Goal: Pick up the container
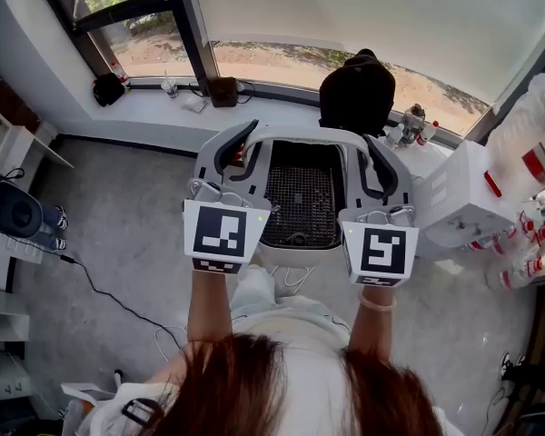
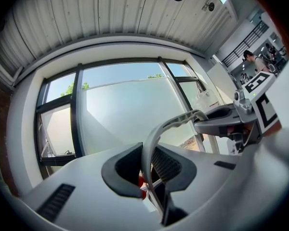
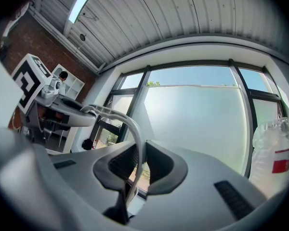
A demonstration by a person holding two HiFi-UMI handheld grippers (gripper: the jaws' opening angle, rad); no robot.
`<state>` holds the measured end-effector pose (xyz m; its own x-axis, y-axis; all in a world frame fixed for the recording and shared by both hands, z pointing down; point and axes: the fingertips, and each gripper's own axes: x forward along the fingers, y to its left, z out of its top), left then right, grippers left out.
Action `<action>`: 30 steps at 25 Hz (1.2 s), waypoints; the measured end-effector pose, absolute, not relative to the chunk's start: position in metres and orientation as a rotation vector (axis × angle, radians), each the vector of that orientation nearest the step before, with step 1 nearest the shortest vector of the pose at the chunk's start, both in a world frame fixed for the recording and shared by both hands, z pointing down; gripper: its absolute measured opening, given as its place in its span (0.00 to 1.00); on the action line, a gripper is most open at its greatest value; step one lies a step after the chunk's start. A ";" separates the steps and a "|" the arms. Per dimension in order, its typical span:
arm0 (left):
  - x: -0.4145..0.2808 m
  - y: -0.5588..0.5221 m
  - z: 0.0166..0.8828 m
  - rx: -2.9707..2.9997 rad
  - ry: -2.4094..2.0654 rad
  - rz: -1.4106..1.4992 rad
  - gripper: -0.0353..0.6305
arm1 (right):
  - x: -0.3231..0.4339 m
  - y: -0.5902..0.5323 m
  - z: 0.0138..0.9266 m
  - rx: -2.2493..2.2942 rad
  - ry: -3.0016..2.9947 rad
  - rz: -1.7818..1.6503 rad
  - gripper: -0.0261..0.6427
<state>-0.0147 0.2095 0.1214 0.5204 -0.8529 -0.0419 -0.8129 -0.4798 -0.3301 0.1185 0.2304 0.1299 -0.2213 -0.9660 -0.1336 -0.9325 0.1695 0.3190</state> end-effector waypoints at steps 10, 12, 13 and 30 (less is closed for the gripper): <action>-0.007 0.212 0.119 -2.462 1.345 -0.165 0.15 | 0.124 0.239 0.130 1.915 -2.289 -0.541 0.13; -0.006 0.213 0.118 -2.463 1.337 -0.161 0.15 | 0.124 0.241 0.129 1.919 -2.283 -0.543 0.13; -0.006 0.213 0.118 -2.464 1.334 -0.157 0.15 | 0.124 0.242 0.129 1.921 -2.281 -0.544 0.13; 0.004 0.224 0.118 -2.484 1.281 -0.158 0.15 | 0.132 0.256 0.130 1.974 -2.241 -0.533 0.13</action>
